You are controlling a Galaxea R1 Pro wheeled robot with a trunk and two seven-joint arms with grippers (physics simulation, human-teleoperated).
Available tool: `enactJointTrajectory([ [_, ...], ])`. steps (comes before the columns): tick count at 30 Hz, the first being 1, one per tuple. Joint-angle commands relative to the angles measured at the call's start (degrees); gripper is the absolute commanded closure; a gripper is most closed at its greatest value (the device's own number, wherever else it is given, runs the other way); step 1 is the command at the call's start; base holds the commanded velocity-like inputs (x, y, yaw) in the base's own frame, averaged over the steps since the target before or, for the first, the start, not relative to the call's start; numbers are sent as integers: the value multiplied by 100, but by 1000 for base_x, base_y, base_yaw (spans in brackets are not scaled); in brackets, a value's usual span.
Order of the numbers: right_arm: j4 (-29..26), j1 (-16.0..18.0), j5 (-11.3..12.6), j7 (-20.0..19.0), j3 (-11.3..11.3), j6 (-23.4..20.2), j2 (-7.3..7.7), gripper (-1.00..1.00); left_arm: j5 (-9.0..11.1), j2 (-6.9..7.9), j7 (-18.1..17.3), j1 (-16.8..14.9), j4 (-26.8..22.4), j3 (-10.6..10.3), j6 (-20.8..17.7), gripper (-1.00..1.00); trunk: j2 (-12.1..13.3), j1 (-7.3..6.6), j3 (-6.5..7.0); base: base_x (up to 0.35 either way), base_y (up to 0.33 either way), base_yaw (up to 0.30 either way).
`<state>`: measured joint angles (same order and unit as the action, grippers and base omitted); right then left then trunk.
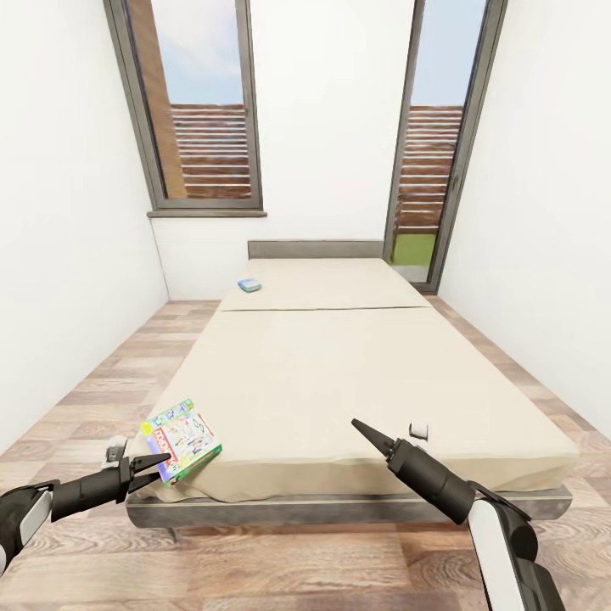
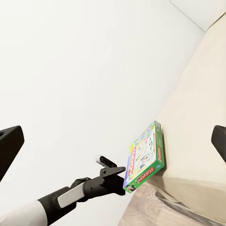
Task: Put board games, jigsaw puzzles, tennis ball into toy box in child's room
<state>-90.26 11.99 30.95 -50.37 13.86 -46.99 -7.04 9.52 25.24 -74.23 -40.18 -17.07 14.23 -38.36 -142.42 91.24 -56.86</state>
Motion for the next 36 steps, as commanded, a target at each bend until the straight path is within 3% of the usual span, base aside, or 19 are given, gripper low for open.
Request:
enactJointTrajectory([
  [1, 0, 3, 2, -17, 11, -30, -6, -100, 115, -28, 14, -60, -4, 107, 66, -100, -2, -1, -5, 0, 0, 0],
  [5, 0, 4, 1, -17, 11, -30, -7, -100, 117, -28, 14, -60, -5, 107, 66, -100, -2, -1, -5, 0, 0, 0],
  [6, 0, 1, 2, -17, 11, -30, -7, -100, 118, -28, 14, -60, -5, 107, 66, 100, -2, -1, -5, 0, 0, 0],
  [18, 0, 3, 1, -17, 11, -30, -4, -100, 120, -37, -3, -60, -7, 115, 48, 100, -2, -1, -5, 0, 0, 0],
  [36, 0, 5, 3, -17, 11, -30, -8, -100, 111, -46, -3, -60, -7, 116, -24, 100, 720, -396, 319, 0, 0, 0],
])
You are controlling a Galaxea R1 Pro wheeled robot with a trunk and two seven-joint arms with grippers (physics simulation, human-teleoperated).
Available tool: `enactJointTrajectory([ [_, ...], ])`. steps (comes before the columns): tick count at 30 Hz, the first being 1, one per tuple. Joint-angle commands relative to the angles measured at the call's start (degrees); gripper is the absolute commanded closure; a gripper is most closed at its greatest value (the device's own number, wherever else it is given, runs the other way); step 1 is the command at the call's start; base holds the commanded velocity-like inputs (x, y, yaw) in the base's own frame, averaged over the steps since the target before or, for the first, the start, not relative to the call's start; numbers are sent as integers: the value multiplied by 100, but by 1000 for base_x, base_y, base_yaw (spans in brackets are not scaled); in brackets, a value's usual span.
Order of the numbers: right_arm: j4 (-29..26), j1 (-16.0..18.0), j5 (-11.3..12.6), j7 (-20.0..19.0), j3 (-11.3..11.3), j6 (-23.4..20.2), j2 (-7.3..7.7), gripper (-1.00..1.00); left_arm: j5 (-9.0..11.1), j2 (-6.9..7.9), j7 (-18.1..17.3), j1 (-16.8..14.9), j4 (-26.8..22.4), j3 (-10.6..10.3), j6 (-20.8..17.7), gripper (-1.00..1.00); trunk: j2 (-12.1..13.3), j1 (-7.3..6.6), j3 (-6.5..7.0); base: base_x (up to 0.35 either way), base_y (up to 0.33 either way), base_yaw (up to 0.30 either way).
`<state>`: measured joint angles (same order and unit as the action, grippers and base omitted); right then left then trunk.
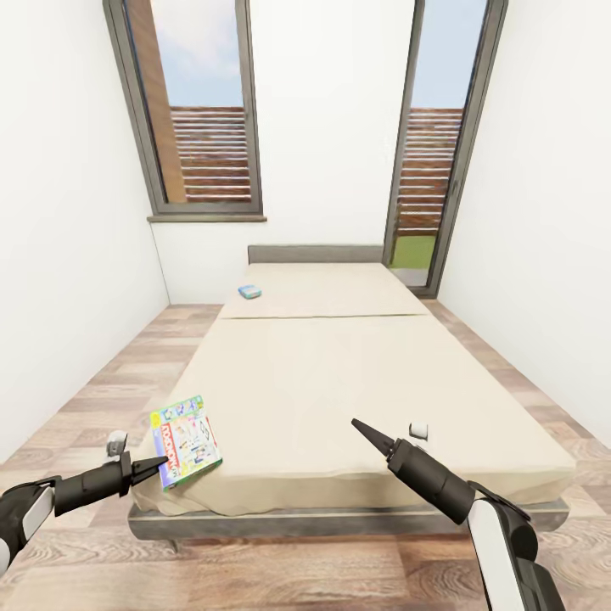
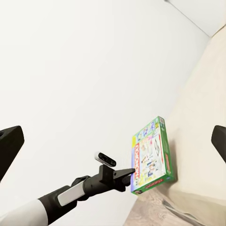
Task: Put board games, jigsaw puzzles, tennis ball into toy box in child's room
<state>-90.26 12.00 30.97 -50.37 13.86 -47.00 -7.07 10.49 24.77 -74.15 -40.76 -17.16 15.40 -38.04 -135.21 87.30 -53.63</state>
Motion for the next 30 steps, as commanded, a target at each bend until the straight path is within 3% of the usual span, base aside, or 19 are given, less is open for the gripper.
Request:
enactJointTrajectory([
  [1, 0, 4, 1, -17, 11, -29, -5, -100, 14, 4, -11, -2, -1, -2, -97, 100, 39, -24, 13, 0, 0, 0],
  [9, 0, -1, 0, -17, 11, -29, -5, -100, 10, 15, -11, -2, -29, -146, -317, 100, 360, -199, 157, 0, 0, 0],
  [18, 0, 2, 0, -17, 11, -29, -5, -100, 14, 45, -12, -2, -509, -192, -767, 100, 721, -397, 318, 0, 0, 0],
  [26, 7, 4, -3, 0, 17, -29, -5, -100, 21, 4, -13, -2, -1769, -220, -1846, 100, 1042, -573, 462, 0, 0, 0],
  [30, 8, 3, -3, 167, 18, -29, -4, -100, 29, 3, -19, -9, -1984, -245, -1951, 100, 1202, -661, 534, 0, 0, 0],
])
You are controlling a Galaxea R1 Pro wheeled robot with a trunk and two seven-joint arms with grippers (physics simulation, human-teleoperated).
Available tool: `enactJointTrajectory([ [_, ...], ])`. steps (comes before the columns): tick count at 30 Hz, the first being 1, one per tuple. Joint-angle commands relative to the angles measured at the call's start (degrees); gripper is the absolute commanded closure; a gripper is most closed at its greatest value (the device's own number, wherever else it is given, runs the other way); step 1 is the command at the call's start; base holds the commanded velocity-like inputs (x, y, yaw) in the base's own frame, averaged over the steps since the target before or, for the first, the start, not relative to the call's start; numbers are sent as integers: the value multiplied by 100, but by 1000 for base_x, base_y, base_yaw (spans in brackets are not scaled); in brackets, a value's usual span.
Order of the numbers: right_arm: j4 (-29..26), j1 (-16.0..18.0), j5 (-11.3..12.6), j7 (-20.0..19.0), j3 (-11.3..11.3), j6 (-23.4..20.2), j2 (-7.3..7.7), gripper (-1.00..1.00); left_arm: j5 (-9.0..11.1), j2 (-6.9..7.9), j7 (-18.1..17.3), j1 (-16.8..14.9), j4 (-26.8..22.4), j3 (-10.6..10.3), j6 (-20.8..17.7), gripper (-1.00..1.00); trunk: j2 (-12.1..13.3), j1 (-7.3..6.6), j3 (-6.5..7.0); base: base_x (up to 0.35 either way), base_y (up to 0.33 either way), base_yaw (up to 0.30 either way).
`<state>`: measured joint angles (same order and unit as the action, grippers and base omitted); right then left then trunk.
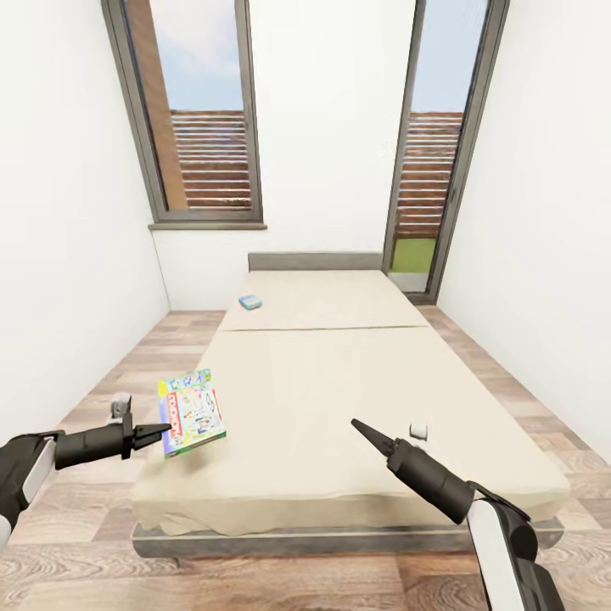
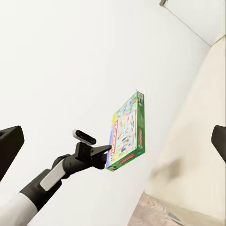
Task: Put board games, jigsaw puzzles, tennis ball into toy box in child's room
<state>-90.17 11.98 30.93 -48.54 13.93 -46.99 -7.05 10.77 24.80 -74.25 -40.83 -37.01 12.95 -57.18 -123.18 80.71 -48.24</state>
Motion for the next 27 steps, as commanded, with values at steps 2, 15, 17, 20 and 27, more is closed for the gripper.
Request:
enactJointTrajectory([
  [2, 0, 5, 1, 100, -27, -30, -11, -100, 3, 5, -10, -3, -30, -4, -53, 100, 79, -45, 31, 0, 0, 0],
  [15, 0, 6, 11, 683, -525, 425, -9, -100, 4, 27, -10, -13, -69, -21, -65, 100, 601, -331, 264, -68, 0, 0],
  [17, 0, 6, 14, 687, -544, 520, -6, -100, 4, 31, -10, -13, -68, -21, -65, 100, 681, -375, 300, -29, 0, 0],
  [20, 0, 6, 17, 691, -552, 582, 4, -100, 4, 29, -10, -13, -69, -21, -65, 100, 801, -441, 354, -9, 0, 0],
  [27, 0, 5, 19, 680, -546, 602, 11, -100, 0, 37, -10, -13, -69, -21, -65, 100, 1082, -595, 480, -1, 0, 0],
])
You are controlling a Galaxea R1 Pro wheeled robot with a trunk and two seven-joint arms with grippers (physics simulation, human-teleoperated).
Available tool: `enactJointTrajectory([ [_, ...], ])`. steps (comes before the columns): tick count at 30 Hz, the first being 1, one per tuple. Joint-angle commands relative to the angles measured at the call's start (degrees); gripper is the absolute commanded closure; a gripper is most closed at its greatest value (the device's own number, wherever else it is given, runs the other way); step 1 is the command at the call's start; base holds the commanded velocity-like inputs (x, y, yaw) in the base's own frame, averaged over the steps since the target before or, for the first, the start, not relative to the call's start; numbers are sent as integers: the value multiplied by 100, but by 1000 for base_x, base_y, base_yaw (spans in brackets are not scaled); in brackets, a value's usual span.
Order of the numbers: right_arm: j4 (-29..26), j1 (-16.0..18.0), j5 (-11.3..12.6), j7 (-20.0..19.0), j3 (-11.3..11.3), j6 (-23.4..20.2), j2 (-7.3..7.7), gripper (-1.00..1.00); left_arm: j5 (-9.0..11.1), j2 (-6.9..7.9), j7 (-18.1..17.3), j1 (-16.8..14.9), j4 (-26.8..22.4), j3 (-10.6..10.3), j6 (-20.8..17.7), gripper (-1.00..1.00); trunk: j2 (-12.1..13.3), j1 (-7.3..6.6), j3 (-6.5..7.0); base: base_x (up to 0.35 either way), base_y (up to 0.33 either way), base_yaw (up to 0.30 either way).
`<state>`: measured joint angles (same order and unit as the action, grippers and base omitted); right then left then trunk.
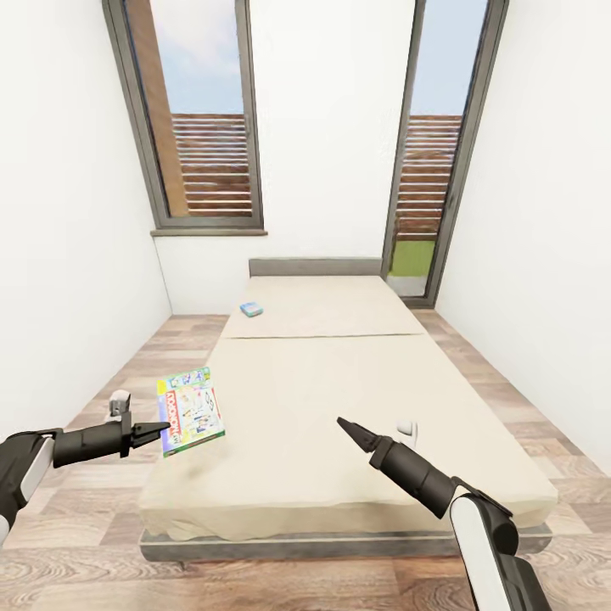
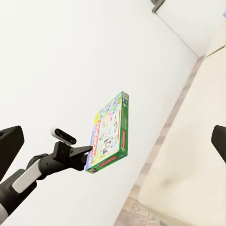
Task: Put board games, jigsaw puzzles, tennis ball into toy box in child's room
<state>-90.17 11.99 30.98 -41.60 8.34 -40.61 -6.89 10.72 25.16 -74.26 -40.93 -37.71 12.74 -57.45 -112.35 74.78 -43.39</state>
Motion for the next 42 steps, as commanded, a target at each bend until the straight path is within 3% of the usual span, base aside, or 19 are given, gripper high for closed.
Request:
enactJointTrajectory([
  [1, -1, 4, 13, -16, 16, -36, -4, -100, 5, 3, -10, -3, 1, 1, -38, 100, 39, -23, 13, 0, 0, 0],
  [13, -17, 4, 0, 66, 20, -82, 1, -100, 0, -5, -10, -3, 1, 1, -38, 100, 520, -287, 228, 0, 0, 0],
  [15, -23, 4, -2, 221, 29, -107, 23, -100, 0, 1, -10, -3, 1, 1, -38, 100, 601, -331, 264, 0, 0, 0],
  [20, -50, 5, 23, 1056, 32, -216, 56, -100, 0, 14, -10, -3, 1, 1, -38, 100, 801, -441, 354, 0, 0, 0],
  [22, -51, 5, 49, 1181, 20, -271, 61, -100, 0, 20, -10, -3, 1, 1, -38, 100, 881, -485, 390, 0, 0, 0],
  [31, -59, 4, 66, 1250, 1, -267, 56, -100, 0, 24, -10, -3, 1, 1, -38, 100, 1242, -682, 551, -63, 0, 10],
  [42, -53, 5, 66, 1262, 9, -263, 60, -100, 8, 15, -10, -3, -97, 1, -38, 100, 1683, -924, 749, -76, 0, 258],
])
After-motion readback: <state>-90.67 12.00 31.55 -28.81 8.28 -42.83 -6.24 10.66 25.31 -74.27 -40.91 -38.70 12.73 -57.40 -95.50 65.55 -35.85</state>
